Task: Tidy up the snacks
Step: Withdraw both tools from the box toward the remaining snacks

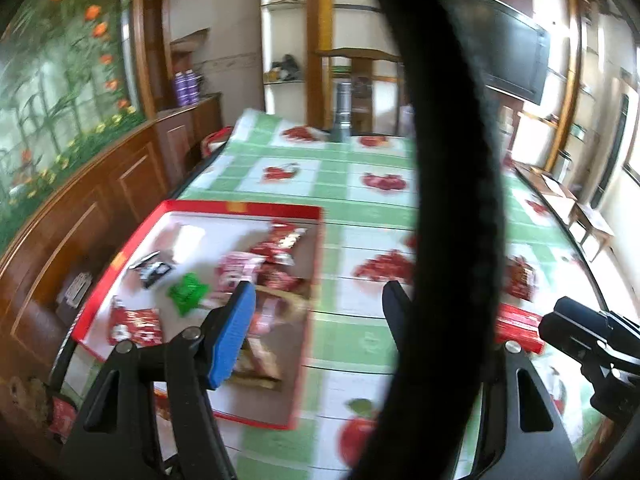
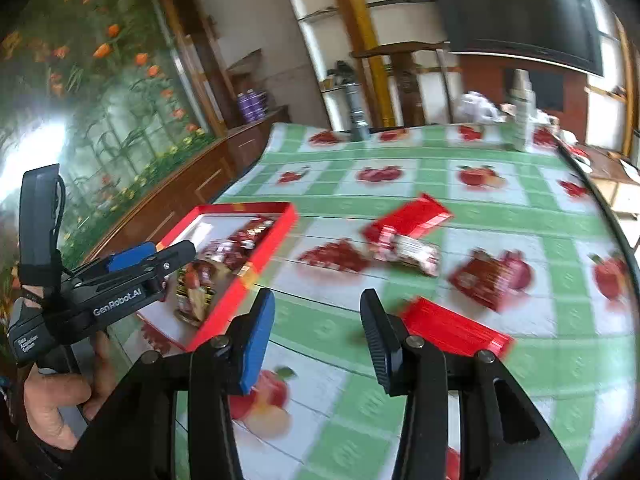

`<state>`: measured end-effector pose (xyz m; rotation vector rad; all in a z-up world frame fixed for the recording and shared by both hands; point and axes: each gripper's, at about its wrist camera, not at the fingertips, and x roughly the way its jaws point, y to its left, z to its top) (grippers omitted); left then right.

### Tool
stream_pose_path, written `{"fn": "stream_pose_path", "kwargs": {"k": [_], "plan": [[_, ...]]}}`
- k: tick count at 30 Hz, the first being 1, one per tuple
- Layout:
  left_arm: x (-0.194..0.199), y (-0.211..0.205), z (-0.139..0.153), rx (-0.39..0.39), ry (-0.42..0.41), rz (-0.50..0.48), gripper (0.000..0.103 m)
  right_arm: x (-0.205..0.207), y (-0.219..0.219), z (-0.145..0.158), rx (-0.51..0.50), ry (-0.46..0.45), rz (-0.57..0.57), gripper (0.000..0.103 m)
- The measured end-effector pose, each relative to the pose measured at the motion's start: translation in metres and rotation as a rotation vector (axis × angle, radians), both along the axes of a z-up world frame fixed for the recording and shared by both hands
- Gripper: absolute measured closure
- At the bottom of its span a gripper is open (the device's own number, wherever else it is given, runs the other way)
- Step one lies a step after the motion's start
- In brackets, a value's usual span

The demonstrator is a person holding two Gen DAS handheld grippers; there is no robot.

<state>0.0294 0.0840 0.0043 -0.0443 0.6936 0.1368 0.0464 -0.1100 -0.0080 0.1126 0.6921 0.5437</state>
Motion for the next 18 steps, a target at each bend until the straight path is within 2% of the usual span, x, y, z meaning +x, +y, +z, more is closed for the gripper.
{"fn": "stream_pose_path", "kwargs": {"k": [9,18], "plan": [[-0.004,-0.061,0.003,0.019,0.003,-0.115,0.036,-0.015,-0.070,-0.006,0.018,0.004,-0.141,0.058],[-0.005,-0.083,0.005,0.026,0.003,-0.150,0.036,-0.022,-0.096,-0.007,0.037,-0.001,-0.184,0.058]]}}
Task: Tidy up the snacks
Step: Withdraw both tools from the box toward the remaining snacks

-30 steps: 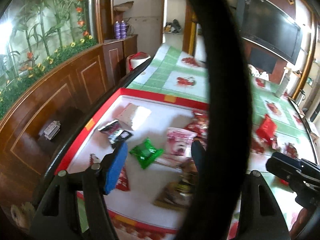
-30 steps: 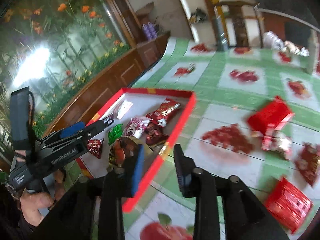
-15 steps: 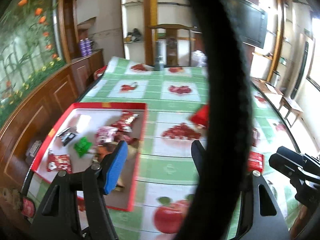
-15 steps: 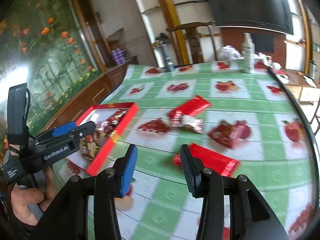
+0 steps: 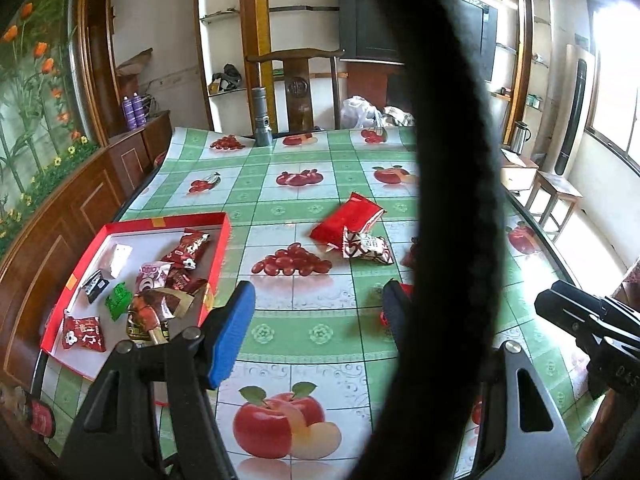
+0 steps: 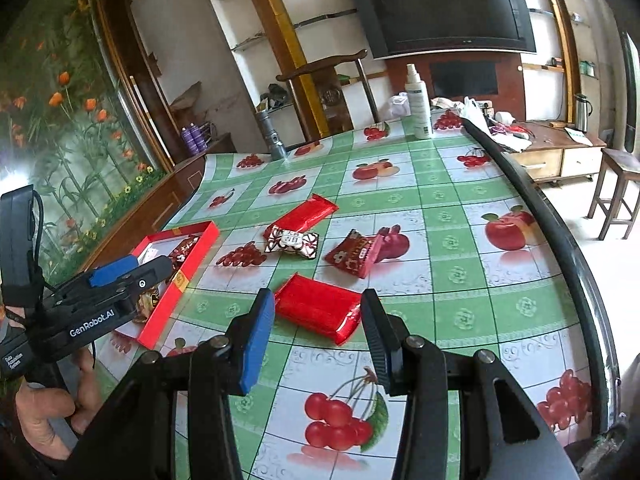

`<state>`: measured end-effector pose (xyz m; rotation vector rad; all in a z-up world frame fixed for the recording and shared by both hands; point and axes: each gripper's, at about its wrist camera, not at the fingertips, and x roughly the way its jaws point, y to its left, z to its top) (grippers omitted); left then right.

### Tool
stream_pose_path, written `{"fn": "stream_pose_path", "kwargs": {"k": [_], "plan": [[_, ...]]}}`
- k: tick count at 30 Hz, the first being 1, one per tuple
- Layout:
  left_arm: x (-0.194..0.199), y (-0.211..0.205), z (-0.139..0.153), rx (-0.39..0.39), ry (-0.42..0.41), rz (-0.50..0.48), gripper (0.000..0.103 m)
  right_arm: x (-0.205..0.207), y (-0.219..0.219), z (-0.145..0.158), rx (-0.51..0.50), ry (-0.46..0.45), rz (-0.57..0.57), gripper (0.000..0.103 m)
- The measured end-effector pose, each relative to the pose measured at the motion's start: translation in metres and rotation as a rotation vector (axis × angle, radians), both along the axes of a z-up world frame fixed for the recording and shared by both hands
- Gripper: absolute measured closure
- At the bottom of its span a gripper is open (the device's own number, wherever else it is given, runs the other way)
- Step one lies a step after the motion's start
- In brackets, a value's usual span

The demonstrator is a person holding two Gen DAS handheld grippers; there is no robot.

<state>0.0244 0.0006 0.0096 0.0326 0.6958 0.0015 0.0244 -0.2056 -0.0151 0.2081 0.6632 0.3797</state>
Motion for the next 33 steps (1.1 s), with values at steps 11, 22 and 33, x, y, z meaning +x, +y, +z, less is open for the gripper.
{"fn": "stream_pose_path", "kwargs": {"k": [11,22,33], "plan": [[-0.002,-0.006,-0.001,-0.007,0.004,-0.007,0.036,-0.004,-0.003,0.000,0.002,0.003,-0.006,0.053],[0.006,0.002,-0.019,-0.035,0.055,-0.002,0.036,-0.004,-0.010,-0.009,-0.016,0.030,-0.016,0.053],[0.022,-0.002,-0.040,-0.079,0.123,-0.029,0.036,0.008,-0.008,-0.021,-0.036,0.077,-0.022,0.052]]}}
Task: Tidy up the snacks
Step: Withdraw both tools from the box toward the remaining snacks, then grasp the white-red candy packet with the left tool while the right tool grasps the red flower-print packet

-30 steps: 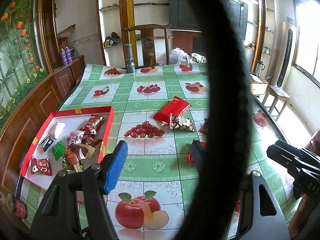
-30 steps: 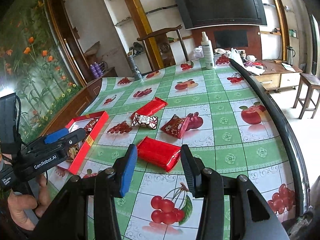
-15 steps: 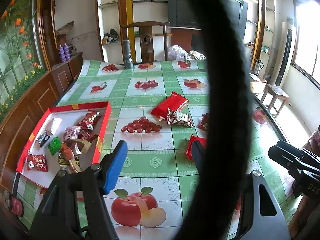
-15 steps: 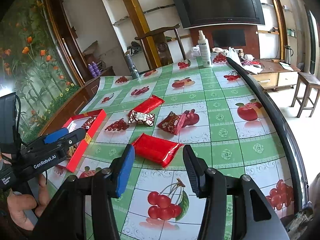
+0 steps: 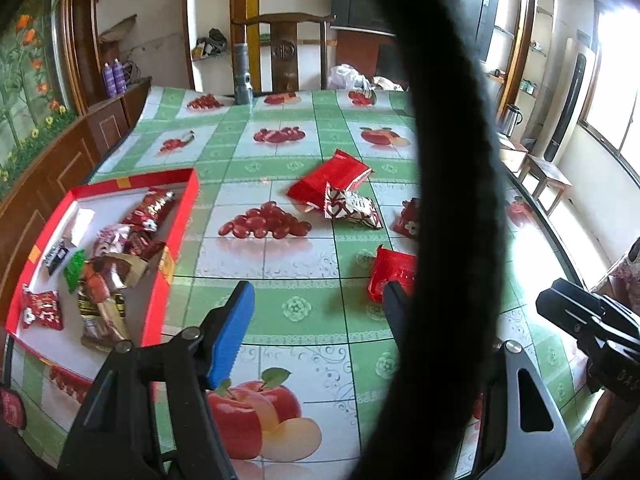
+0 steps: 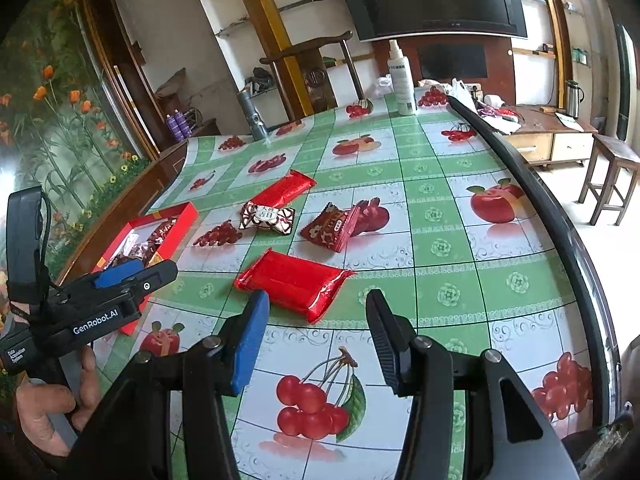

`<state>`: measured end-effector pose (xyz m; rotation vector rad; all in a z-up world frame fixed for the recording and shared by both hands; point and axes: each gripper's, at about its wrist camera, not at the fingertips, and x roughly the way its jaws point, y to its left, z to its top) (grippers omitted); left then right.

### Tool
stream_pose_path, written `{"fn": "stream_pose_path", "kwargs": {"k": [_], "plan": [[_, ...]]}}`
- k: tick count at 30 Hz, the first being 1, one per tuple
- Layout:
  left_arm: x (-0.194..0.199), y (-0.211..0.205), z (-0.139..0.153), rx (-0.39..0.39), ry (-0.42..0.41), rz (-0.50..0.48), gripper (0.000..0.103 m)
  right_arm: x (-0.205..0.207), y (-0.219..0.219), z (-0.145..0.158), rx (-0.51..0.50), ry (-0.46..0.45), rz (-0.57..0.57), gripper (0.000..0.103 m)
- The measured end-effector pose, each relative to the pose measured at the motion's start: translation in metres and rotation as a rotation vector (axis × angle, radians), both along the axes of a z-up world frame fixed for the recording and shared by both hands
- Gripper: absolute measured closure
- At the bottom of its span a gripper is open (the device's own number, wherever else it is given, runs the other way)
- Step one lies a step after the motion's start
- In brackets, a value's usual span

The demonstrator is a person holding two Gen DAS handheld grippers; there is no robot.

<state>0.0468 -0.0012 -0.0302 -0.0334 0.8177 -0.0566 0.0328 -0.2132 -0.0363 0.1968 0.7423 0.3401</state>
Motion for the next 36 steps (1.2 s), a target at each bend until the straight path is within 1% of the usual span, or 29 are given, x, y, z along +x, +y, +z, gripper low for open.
{"fn": "stream_pose_path", "kwargs": {"k": [5,7,15,19,22,24,25,27,28,29,31,32,34,35,36], "plan": [[0.016,-0.001,-0.004,-0.031,0.018,-0.003,0.036,0.015,0.003,-0.004,0.000,0.017,-0.005,0.047],[0.023,-0.001,-0.006,-0.040,0.026,-0.002,0.036,0.024,0.005,-0.006,0.007,0.031,-0.004,0.047],[0.064,0.001,-0.021,-0.154,0.094,0.006,0.036,0.060,0.012,-0.008,0.016,0.050,0.000,0.047],[0.082,-0.005,-0.027,-0.175,0.109,-0.004,0.036,0.073,0.009,-0.009,0.023,0.056,-0.006,0.047],[0.097,-0.012,-0.027,-0.147,0.106,-0.040,0.036,0.080,0.003,-0.010,0.032,0.061,-0.014,0.047],[0.107,-0.016,-0.023,-0.121,0.081,-0.078,0.036,0.082,-0.002,-0.012,0.039,0.066,-0.023,0.047],[0.112,-0.020,-0.020,-0.094,0.061,-0.117,0.036,0.084,-0.003,-0.013,0.042,0.069,-0.025,0.047],[0.122,-0.028,-0.017,-0.037,0.050,-0.184,0.036,0.087,-0.006,-0.017,0.047,0.084,-0.031,0.047],[0.128,-0.035,-0.018,0.000,0.051,-0.248,0.036,0.088,-0.007,-0.019,0.047,0.089,-0.031,0.047],[0.133,-0.041,-0.021,0.030,0.059,-0.301,0.036,0.090,-0.008,-0.021,0.047,0.094,-0.033,0.047],[0.141,-0.050,-0.031,0.100,0.090,-0.369,0.036,0.091,-0.009,-0.023,0.053,0.104,-0.038,0.047],[0.145,-0.053,-0.035,0.118,0.106,-0.392,0.036,0.092,-0.010,-0.024,0.056,0.107,-0.039,0.047],[0.148,-0.054,-0.046,0.128,0.143,-0.417,0.036,0.093,-0.011,-0.025,0.058,0.112,-0.043,0.047],[0.147,-0.051,-0.052,0.116,0.171,-0.423,0.036,0.094,-0.011,-0.025,0.059,0.113,-0.042,0.047],[0.144,-0.049,-0.053,0.106,0.169,-0.428,0.036,0.095,-0.011,-0.024,0.059,0.113,-0.040,0.047]]}}
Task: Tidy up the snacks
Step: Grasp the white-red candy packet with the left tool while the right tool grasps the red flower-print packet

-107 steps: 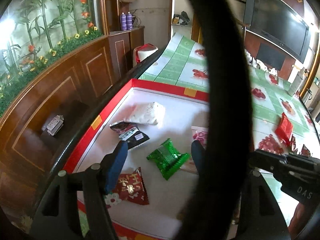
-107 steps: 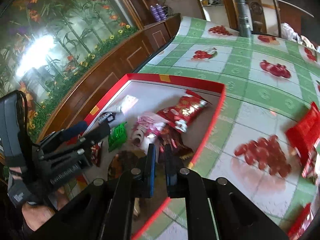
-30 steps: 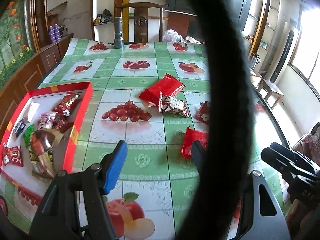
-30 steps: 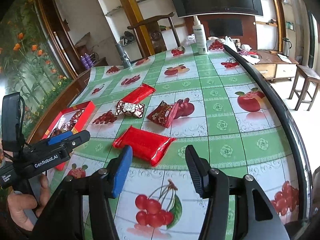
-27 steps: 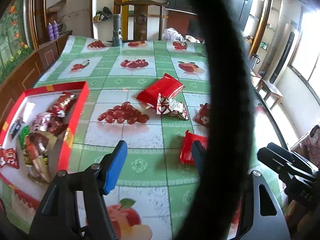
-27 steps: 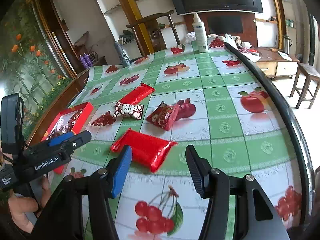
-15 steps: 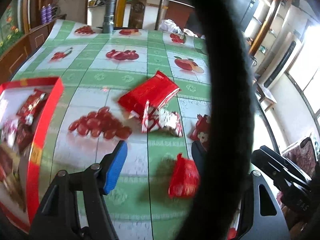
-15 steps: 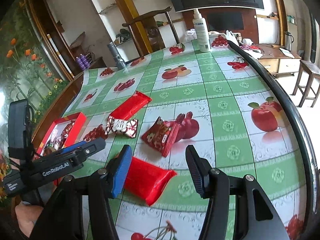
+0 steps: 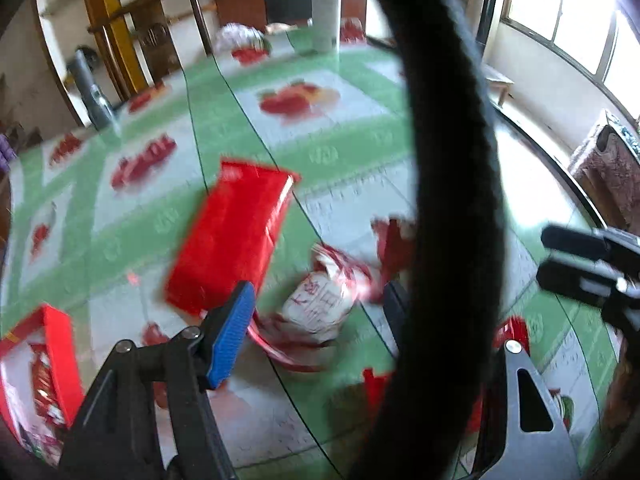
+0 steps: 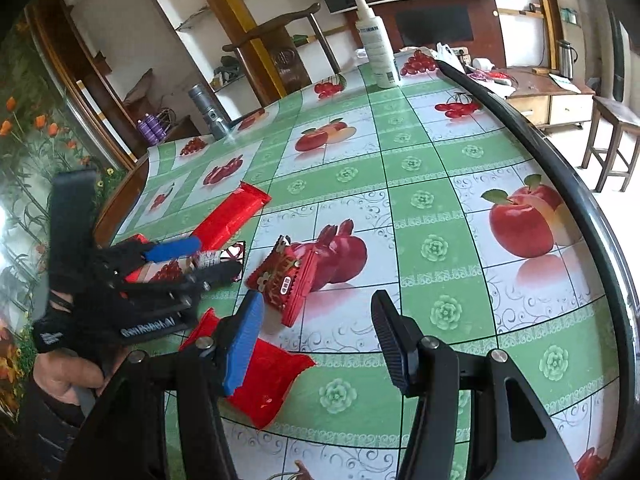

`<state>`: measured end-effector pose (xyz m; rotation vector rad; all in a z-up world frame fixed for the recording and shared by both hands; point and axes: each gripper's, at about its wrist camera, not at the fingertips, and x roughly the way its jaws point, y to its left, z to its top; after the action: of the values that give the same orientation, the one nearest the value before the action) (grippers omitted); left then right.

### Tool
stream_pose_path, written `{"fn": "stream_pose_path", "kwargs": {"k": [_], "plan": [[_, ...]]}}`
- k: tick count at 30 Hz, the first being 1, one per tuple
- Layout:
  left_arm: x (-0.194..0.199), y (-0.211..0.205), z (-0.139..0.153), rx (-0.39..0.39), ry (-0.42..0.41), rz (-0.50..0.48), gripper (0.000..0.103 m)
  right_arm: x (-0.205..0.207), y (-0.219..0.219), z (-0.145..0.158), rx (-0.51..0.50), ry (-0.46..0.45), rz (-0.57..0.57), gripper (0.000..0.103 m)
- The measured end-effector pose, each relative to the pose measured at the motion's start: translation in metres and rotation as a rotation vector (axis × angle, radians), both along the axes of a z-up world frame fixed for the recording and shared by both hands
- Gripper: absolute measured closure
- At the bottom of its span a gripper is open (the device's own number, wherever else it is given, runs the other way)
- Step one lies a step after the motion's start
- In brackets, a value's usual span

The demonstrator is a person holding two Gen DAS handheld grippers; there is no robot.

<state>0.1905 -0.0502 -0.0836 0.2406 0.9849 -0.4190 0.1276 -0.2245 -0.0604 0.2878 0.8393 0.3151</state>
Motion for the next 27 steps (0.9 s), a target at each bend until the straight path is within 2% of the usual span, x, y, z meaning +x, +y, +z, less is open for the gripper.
{"fn": "stream_pose_path", "kwargs": {"k": [1,3,9,15,17,18,19,24,27], "plan": [[-0.003,0.002,-0.001,-0.007,-0.002,-0.003,0.036,0.001,0.000,0.001,0.001,-0.001,0.003,0.047],[-0.011,0.006,-0.006,-0.042,0.047,-0.015,0.036,0.002,0.001,0.003,0.006,-0.004,0.007,0.047],[-0.021,0.014,0.005,-0.092,0.023,0.005,0.036,0.018,0.013,0.006,-0.009,-0.011,0.049,0.047],[-0.001,-0.003,0.002,-0.051,0.035,0.001,0.037,0.028,0.023,0.009,-0.038,-0.006,0.080,0.047],[0.001,-0.005,-0.005,-0.037,0.056,-0.002,0.056,0.025,0.020,0.009,-0.041,-0.005,0.073,0.047],[-0.001,-0.005,-0.005,-0.029,0.027,0.000,0.059,0.025,0.020,0.009,-0.042,-0.003,0.073,0.047],[-0.002,-0.004,-0.005,-0.034,0.036,-0.003,0.070,0.025,0.020,0.008,-0.043,0.000,0.075,0.047],[-0.005,0.009,-0.002,-0.072,0.047,0.033,0.074,0.030,0.035,0.004,-0.073,0.009,0.143,0.047],[-0.013,0.018,0.001,-0.090,0.042,0.056,0.075,0.034,0.057,0.005,-0.170,-0.019,0.225,0.047]]}}
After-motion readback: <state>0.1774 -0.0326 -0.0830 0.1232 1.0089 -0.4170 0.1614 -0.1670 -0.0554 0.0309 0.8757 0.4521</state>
